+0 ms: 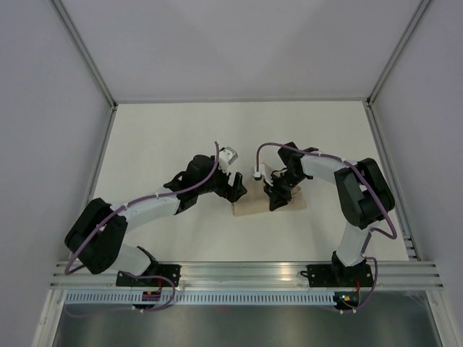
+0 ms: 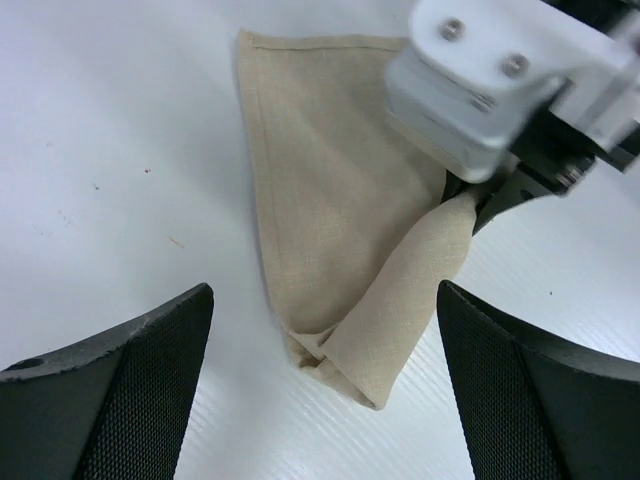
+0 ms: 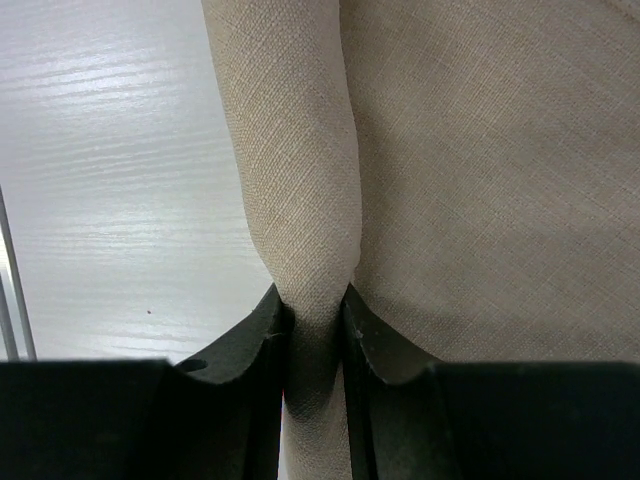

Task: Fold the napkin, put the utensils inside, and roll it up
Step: Roll the napkin with the utensil

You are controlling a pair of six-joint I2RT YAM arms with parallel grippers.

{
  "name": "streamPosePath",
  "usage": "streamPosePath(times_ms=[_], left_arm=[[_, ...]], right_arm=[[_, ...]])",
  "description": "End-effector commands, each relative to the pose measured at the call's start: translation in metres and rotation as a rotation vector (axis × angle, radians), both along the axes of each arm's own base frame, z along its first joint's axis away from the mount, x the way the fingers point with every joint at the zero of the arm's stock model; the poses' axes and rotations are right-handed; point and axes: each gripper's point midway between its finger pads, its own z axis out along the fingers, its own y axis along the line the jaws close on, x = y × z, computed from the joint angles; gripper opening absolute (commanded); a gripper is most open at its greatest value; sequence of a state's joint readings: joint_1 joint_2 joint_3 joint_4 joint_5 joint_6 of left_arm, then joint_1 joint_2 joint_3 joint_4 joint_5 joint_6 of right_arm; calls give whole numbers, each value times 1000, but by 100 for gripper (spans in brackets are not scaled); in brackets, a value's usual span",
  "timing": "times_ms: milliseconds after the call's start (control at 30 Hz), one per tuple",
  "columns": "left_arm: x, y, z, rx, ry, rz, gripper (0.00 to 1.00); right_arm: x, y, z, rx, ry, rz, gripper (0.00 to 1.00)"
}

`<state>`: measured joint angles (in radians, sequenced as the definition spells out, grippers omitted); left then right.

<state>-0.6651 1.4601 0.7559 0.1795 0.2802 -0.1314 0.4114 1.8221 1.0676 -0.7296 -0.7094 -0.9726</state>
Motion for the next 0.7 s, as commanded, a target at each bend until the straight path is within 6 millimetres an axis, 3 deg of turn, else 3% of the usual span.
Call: streamPosePath(times_ms=[0, 33, 200, 367, 567, 667], left_arm=[[2, -1, 23, -30, -179, 69, 95], [-2, -4, 31, -22, -251, 53, 95], [-35, -31, 23, 127, -420, -43, 96], [-53, -65, 2, 312, -541, -165, 97], [-49, -89, -26, 455, -625, -255, 97], [-40, -94, -27, 477, -675, -250, 97]], right_arm=[[-14, -21, -35, -116, 95, 21, 14], [-15, -22, -40, -123, 115, 23, 14], [-11, -22, -45, -139, 163, 22, 14], [-8, -24, -50, -156, 200, 16, 14], [-7, -28, -55, -172, 223, 8, 14], [-8, -30, -58, -185, 231, 8, 14]])
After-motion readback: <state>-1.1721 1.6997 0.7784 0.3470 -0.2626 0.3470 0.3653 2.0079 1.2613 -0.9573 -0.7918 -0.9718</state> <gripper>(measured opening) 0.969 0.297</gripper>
